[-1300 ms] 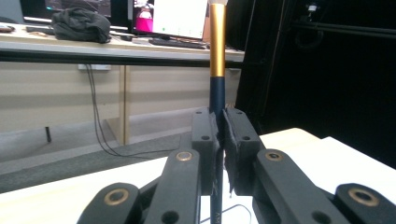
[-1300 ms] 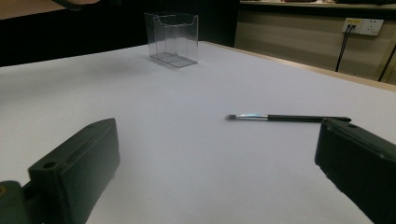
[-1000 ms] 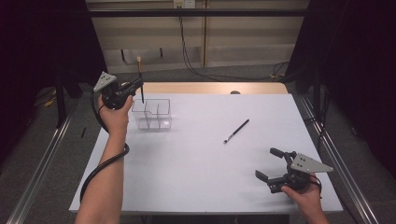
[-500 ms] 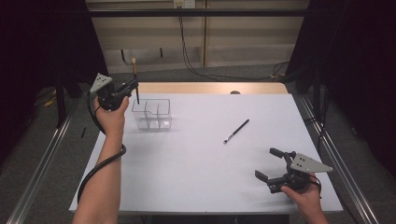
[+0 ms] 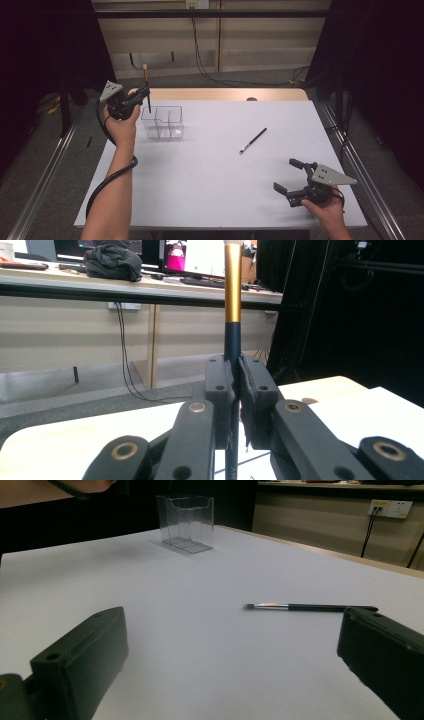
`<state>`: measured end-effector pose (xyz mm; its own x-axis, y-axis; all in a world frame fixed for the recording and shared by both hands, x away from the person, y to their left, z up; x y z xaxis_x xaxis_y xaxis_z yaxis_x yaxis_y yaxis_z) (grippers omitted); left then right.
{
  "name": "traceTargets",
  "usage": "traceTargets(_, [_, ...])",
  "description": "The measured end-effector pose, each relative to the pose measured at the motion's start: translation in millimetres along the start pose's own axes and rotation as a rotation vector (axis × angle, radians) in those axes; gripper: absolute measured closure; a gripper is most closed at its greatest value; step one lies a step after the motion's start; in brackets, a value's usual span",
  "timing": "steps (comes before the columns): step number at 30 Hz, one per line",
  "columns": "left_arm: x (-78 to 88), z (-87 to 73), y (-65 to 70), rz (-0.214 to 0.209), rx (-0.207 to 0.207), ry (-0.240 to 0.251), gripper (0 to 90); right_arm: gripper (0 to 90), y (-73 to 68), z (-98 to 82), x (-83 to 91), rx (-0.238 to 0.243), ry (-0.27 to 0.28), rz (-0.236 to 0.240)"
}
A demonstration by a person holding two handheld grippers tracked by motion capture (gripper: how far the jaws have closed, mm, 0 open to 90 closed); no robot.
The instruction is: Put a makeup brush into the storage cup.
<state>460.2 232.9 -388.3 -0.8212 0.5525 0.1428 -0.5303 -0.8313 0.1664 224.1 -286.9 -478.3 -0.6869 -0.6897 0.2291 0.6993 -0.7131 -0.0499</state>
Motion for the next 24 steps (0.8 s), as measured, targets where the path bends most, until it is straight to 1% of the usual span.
traceTargets(6, [-0.8, -3.7, -0.2, 0.004, 0.001, -0.001, 83.6, 0.0, -0.3, 0.1, -0.4, 0.000, 0.002, 0.004])
traceTargets(9, [-1.0, -5.9, 0.0, 0.001, 0.011, 0.002, 83.5, 0.0, -0.2, 0.0, -0.6, 0.000, 0.002, 0.004])
traceTargets(13, [-1.6, -9.0, 0.4, 0.005, 0.006, -0.006, 83.5, 0.0, -0.5, 0.2, -0.8, 0.001, 0.000, 0.007])
traceTargets(15, [-2.0, -9.9, 1.1, 0.006, 0.013, -0.004, 83.5, 0.0, -0.7, 0.3, -0.6, 0.003, 0.000, 0.004])
traceTargets(16, [-2.0, -10.4, 1.4, 0.005, 0.007, -0.011, 83.5, 0.0, -0.5, 0.2, -0.6, 0.002, 0.001, 0.005])
traceTargets(21, [-1.7, -11.0, 1.0, 0.009, 0.002, -0.013, 83.5, 0.0, -0.4, 0.4, 0.0, -0.001, 0.001, 0.003])
traceTargets(24, [-1.6, -11.6, 1.4, 0.011, 0.009, -0.011, 83.5, 0.0, -0.7, 0.4, -0.3, 0.002, 0.000, 0.002])
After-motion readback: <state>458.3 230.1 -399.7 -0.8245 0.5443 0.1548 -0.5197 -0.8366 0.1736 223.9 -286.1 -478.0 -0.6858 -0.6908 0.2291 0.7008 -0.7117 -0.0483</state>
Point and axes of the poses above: each handheld gripper's, and its own axes: x roughly backward along the jaws, z roughly out of its top, y roughly to its right, the point moved 1 cm from there along -x, roughly forward along the jaws
